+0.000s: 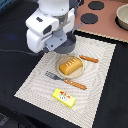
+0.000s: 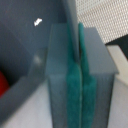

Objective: Interact with the objects in diverse but meaningful ways.

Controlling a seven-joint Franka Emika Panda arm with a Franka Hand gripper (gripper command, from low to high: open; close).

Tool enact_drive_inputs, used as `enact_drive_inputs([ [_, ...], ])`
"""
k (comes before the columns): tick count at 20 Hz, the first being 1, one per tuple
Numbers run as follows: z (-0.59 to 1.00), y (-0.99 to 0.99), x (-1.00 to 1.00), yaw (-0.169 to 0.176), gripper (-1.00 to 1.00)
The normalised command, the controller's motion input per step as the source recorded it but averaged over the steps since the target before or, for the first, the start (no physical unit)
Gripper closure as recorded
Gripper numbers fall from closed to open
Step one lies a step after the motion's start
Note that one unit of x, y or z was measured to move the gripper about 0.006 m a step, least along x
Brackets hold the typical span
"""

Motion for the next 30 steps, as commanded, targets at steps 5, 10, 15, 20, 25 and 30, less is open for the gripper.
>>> enact_drive_inputs([
  [5, -0.05, -0.34, -0.82, 0.0, 1.0],
  [10, -0.07, -0.32, -0.75, 0.0, 1.0],
  [15, -0.14, -0.23, -0.63, 0.003, 1.0],
  [20, -0.21, -0.12, -0.52, 0.052, 1.0],
  [25, -0.34, -0.13, -0.6, 0.059, 1.0],
  [30, -0.37, -0.13, -0.66, 0.079, 1.0],
])
